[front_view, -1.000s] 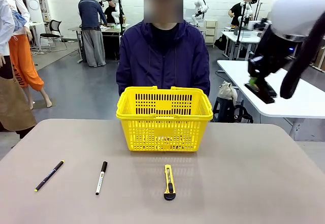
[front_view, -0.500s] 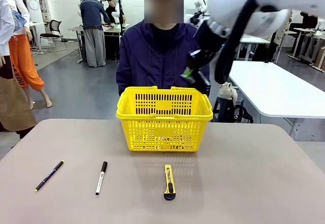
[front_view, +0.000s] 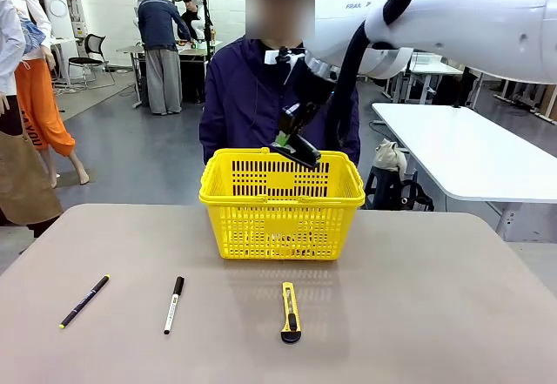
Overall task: Place the items the person wants into the basket.
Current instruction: Pick up the item the person points to and place it in the Market Basket.
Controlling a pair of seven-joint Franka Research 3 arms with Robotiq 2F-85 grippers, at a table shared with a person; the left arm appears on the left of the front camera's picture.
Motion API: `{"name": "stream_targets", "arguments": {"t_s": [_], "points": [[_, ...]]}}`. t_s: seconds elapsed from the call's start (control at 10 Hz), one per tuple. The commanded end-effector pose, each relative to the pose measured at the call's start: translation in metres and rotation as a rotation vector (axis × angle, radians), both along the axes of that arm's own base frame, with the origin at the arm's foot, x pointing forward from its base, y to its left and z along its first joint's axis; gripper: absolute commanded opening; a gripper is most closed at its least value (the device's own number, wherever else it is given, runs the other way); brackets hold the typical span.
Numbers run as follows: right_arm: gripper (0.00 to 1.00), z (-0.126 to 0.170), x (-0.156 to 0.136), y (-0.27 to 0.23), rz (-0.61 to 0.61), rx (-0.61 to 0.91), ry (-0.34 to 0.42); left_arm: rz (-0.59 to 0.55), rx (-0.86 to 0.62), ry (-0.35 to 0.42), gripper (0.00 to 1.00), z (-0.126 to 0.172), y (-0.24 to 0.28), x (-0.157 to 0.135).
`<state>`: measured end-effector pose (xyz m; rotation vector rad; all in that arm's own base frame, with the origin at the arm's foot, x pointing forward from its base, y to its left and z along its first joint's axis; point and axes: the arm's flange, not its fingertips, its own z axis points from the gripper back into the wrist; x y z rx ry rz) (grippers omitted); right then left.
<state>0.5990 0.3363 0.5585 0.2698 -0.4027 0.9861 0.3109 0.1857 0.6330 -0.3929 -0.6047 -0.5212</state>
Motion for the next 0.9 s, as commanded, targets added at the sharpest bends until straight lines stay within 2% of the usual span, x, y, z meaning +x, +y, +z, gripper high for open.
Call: {"name": "stream_targets", "arguments": {"t_s": [0.0,0.5,0.8], "points": [[0.32,-0.013,0.015,0.008,0.081,-0.016,0.004,-0.013,-0.014,-0.01,1.0,0.0,0.001,-0.001],[0.32,-0.082,0.013,0.024,0.164,-0.097,0.012,-0.013,-0.014,-0.01,1.0,0.0,0.001,-0.001],[0.32,-0.115,0.01,0.032,0.203,-0.141,0.05,-0.013,-0.014,-0.01,1.0,0.0,0.001,-0.001]]}}
